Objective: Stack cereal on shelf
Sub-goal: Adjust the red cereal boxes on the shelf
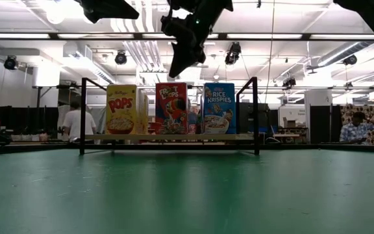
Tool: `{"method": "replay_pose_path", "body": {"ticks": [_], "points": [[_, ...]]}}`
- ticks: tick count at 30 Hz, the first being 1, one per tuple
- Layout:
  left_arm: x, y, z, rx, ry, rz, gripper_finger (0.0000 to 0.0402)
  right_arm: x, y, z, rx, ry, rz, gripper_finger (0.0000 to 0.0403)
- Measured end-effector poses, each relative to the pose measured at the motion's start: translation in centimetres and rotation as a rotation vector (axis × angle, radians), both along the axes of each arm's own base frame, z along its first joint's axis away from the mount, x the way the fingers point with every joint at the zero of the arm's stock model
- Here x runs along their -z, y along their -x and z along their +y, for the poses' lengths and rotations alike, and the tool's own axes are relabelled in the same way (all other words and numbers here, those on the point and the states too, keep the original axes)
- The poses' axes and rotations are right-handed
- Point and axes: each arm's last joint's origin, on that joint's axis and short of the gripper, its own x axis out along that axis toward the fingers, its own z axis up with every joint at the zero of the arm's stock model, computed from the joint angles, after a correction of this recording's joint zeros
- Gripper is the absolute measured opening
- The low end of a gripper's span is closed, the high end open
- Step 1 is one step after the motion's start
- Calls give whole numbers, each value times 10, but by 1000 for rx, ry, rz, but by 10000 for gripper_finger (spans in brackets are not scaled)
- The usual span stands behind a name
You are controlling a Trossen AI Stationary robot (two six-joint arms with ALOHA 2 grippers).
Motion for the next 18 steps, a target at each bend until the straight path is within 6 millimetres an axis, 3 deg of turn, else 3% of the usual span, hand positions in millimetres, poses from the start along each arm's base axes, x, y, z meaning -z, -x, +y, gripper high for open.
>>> {"method": "replay_pose_path", "body": {"ticks": [18], "points": [[0,0,0,0,0,0,0,22,-5,-1,1,4,-12,12]]}}
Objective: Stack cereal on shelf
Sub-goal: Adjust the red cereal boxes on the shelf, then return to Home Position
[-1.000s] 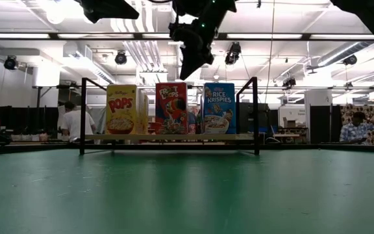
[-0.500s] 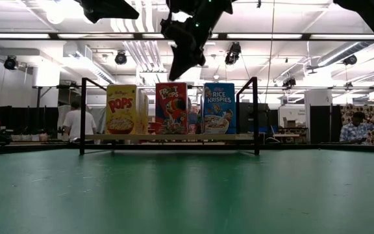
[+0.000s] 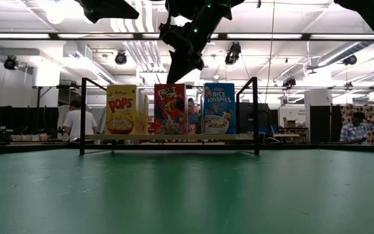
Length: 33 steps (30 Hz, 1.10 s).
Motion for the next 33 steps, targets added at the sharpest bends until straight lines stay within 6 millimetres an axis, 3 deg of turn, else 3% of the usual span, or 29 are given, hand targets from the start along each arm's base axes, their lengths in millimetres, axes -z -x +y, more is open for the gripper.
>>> {"method": "replay_pose_path", "body": {"ticks": [19,27,33], "points": [[0,0,0,0,0,-2,0,-19,1,5,-32,21,-11,12],[0,0,0,0,-1,3,0,-29,18,20,-43,-14,89,12],[1,0,0,0,-1,8,0,-18,20,35,-62,-34,146,12]]}}
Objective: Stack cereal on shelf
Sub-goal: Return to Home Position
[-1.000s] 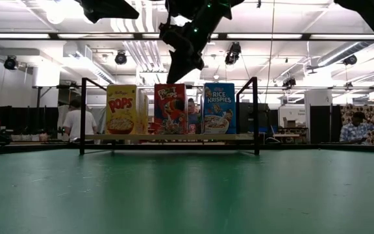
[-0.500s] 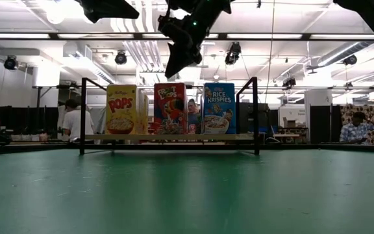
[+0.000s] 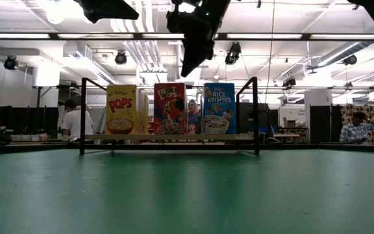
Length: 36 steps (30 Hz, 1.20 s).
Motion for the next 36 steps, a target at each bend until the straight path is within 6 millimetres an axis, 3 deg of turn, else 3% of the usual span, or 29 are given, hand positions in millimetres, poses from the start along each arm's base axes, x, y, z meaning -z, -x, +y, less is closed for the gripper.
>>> {"method": "replay_pose_path", "body": {"ticks": [11,15,21,30,36], "points": [[5,3,-4,188,7,80,0,41,2,42,-163,33,21,12],[12,7,-7,287,11,118,0,55,13,55,-216,54,-36,12],[21,22,-13,472,44,135,0,63,43,66,-256,94,-243,12],[12,57,-7,496,19,-3,0,59,101,67,-330,188,-687,12],[19,78,-2,498,13,-87,0,69,142,69,-340,190,-796,12]]}}
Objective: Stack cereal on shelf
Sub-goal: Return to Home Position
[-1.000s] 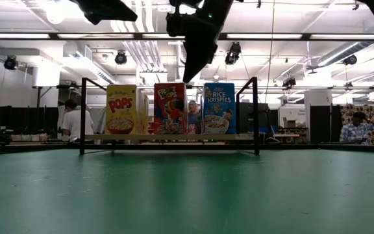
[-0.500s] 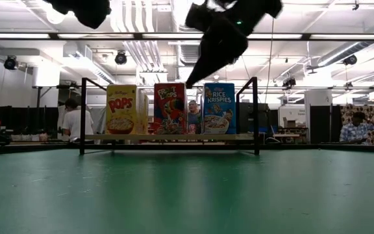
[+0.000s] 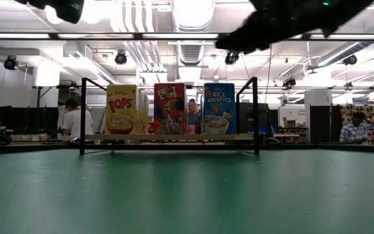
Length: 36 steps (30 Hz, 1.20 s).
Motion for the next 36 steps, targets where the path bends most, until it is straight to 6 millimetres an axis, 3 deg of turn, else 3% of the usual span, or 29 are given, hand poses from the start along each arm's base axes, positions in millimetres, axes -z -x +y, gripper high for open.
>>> {"method": "replay_pose_path", "body": {"ticks": [8,19,36], "points": [[20,24,5,-1,33,-113,0,11,45,0,10,-47,-88,12],[46,48,10,-8,105,-231,0,17,93,1,7,-40,-202,12],[63,58,13,-13,110,-278,0,29,148,1,14,-73,-419,12]]}}
